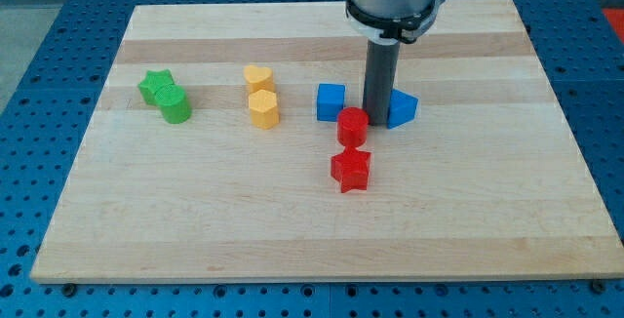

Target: Push red circle into red star

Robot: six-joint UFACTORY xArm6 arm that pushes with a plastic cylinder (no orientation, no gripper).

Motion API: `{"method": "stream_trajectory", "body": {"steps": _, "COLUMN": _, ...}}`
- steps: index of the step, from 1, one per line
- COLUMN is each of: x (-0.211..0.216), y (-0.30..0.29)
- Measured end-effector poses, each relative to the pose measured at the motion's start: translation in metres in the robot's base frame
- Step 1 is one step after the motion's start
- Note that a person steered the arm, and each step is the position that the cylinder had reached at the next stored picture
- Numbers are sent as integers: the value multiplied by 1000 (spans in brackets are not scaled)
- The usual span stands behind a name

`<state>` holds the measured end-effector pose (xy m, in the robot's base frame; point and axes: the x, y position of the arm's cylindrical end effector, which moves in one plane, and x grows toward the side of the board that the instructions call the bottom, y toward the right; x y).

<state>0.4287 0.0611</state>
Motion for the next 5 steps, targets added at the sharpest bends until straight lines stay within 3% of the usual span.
{"method": "stream_trajectory", "body": {"steps": 2, "x": -35, "y": -12}}
{"method": "stream_trajectory", "body": {"steps": 5, "x": 19, "y": -20}}
